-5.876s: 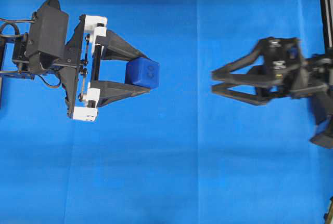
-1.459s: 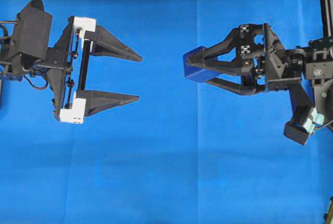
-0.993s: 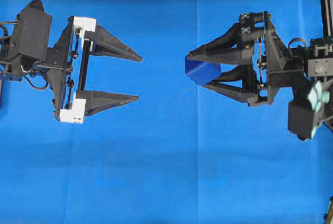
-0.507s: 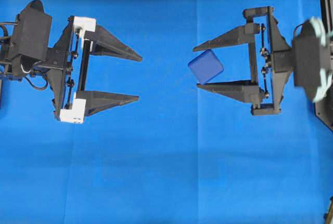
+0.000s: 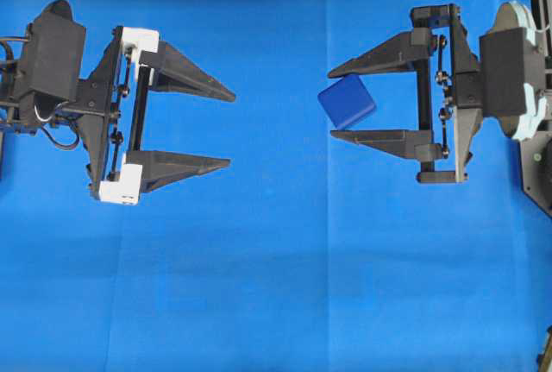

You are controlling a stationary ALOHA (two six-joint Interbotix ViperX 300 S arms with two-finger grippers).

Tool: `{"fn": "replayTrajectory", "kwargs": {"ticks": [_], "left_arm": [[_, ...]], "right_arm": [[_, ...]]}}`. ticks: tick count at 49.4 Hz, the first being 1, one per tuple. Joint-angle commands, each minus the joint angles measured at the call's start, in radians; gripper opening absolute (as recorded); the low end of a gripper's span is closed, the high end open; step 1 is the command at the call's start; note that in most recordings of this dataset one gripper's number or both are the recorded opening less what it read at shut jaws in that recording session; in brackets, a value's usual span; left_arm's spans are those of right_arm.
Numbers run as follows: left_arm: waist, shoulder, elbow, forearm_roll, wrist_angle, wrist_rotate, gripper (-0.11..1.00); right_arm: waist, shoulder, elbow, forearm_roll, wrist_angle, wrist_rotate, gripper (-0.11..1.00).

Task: Handover the blue block to the right arm after grasping it with the left arm, then place it in the designated position.
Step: 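Open the left gripper and pull the cube away with the right gripper, then carry the cube with the right gripper and lower it to the table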

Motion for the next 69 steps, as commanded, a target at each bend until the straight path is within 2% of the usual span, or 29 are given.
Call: {"fn": "replayTrajectory", "kwargs": {"ticks": [1,56,62,69], "left_arm": [[0.0,-0.012,-0.011,0.0,-0.005,0.002,0.93],[0.0,-0.011,-0.017,0.0,-0.005,0.0,0.93],[-0.002,-0.011,-0.017,-0.002,-0.006,0.0,0.93],[0.0,-0.011,-0.017,0.0,-0.005,0.002,0.93]], "right_arm": [[0.002,-0.011,-0.021,0.0,-0.003,0.003,0.52],[0.002,-0.011,-0.02,0.003,0.029,0.014,0.52],[0.014,-0.011,-0.02,0.005,0.084,0.02,0.52],[0.052,-0.011,-0.02,0.005,0.219,0.026,0.52]]}}
